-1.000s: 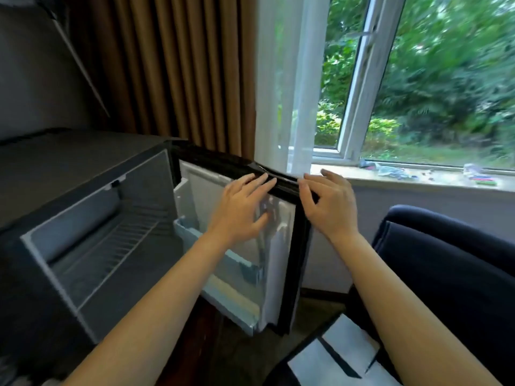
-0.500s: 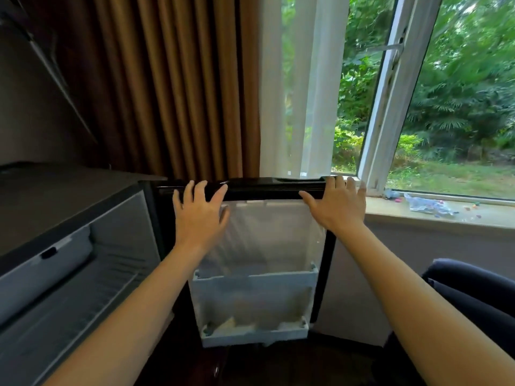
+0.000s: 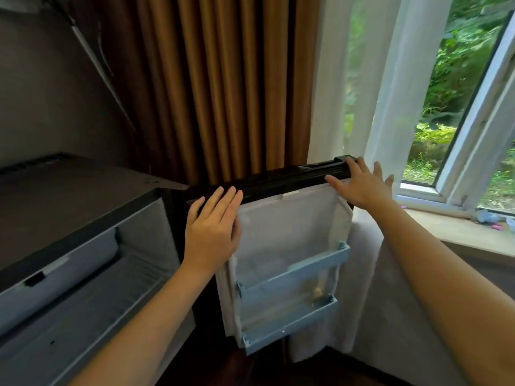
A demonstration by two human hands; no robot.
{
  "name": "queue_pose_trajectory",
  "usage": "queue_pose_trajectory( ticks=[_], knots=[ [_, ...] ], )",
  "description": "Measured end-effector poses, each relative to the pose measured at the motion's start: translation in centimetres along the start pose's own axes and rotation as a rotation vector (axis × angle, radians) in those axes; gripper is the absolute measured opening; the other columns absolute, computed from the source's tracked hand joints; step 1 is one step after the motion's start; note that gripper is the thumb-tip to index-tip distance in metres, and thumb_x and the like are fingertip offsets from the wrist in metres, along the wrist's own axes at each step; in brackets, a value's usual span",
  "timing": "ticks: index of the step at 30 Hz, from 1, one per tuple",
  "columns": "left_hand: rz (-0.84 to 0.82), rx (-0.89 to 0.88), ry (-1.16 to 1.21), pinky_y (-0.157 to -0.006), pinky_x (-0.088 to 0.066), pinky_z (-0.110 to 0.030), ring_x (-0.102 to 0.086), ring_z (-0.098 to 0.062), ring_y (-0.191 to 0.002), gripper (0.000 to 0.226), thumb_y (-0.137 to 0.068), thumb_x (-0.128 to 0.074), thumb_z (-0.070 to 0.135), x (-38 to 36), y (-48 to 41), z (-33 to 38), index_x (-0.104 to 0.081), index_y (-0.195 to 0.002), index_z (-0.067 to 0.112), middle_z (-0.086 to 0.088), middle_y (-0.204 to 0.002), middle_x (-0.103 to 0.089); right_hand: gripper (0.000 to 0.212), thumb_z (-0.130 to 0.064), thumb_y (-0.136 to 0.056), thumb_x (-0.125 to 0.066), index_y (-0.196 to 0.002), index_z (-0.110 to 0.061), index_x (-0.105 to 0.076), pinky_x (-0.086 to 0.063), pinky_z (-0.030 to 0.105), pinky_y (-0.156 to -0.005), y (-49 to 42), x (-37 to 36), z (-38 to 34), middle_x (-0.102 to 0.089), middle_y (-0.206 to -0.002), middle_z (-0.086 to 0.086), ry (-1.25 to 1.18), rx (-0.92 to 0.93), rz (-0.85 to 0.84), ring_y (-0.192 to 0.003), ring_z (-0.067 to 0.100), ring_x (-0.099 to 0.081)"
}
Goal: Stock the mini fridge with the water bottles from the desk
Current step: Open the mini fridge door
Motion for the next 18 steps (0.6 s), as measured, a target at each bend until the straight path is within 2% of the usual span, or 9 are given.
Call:
queue_pose_trajectory(
  ticks=[4, 8, 11, 13, 15, 18],
  knots=[
    [-0.04, -0.034, -0.041, -0.1, -0.035, -0.035, -0.058, -0.02, -0.118, 0.038, -0.089, -0.046, 0.017, -0.8, -0.1, -0.2, -0.06, -0.124, 0.012, -0.004, -0.126, -0.062, 0.076, -0.07, -0.087, -0.03, -0.149, -0.031, -0.012, -0.004, 0.06, -0.112, -0.7, -1.0, -0.9, -0.007, -0.159, -0.001, -0.081, -0.012, 0.032, -0.145, 0.034, -0.004],
    [-0.115, -0.061, -0.065, -0.101, -0.035, -0.032, -0.056, -0.019, -0.12, 0.043, -0.084, -0.053, 0.015, -1.3, -0.3, -0.3, -0.058, -0.127, 0.011, -0.005, -0.129, -0.06, 0.062, -0.047, -0.096, -0.036, -0.149, -0.02, -0.019, -0.01, 0.056, -0.115, 1.3, -2.2, -4.3, -0.012, -0.158, 0.008, -0.28, 0.011, 0.167, -0.145, 0.032, -0.011],
    [-0.183, -0.093, -0.049, -0.106, -0.031, -0.032, -0.052, -0.02, -0.125, 0.047, -0.084, -0.052, 0.015, -1.2, -0.1, -0.4, -0.054, -0.13, 0.009, -0.007, -0.134, -0.055, 0.055, -0.02, -0.094, -0.046, -0.146, -0.012, -0.027, -0.018, 0.052, -0.115, 4.1, -2.6, -8.9, -0.017, -0.155, 0.017, -0.449, 0.129, 0.25, -0.142, 0.037, -0.018],
    [-0.216, -0.099, -0.032, -0.11, -0.026, -0.035, -0.047, -0.021, -0.129, 0.048, -0.084, -0.052, 0.014, -0.6, 0.6, -0.8, -0.051, -0.132, 0.008, -0.009, -0.138, -0.051, 0.057, -0.003, -0.088, -0.046, -0.143, -0.009, -0.032, -0.02, 0.051, -0.115, 6.2, -2.3, -11.8, -0.023, -0.152, 0.02, -0.543, 0.211, 0.31, -0.14, 0.039, -0.021],
    [-0.219, -0.086, -0.009, -0.113, -0.022, -0.037, -0.042, -0.022, -0.133, 0.047, -0.086, -0.05, 0.014, 0.6, 2.3, -1.9, -0.051, -0.132, 0.008, -0.01, -0.139, -0.049, 0.06, 0.004, -0.08, -0.044, -0.139, -0.005, -0.037, -0.021, 0.053, -0.114, 8.4, -1.5, -14.5, -0.03, -0.147, 0.022, -0.61, 0.289, 0.386, -0.139, 0.039, -0.023],
    [-0.243, -0.093, 0.025, -0.113, -0.022, -0.039, -0.036, -0.023, -0.133, 0.044, -0.085, -0.048, 0.011, 3.1, 6.5, -4.1, -0.054, -0.129, 0.008, -0.012, -0.138, -0.05, 0.056, 0.004, -0.073, -0.041, -0.129, -0.001, -0.047, -0.029, 0.056, -0.109, 11.9, 0.2, -19.0, -0.042, -0.136, 0.024, -0.687, 0.468, 0.514, -0.131, 0.041, -0.035]
  ],
)
Point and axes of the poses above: each hand's wrist, its own y-axis away from the middle knuckle, its own x-axis out of the back of the hand, z = x × y, the point moved 8 cm from there along -y, towards the middle knuckle
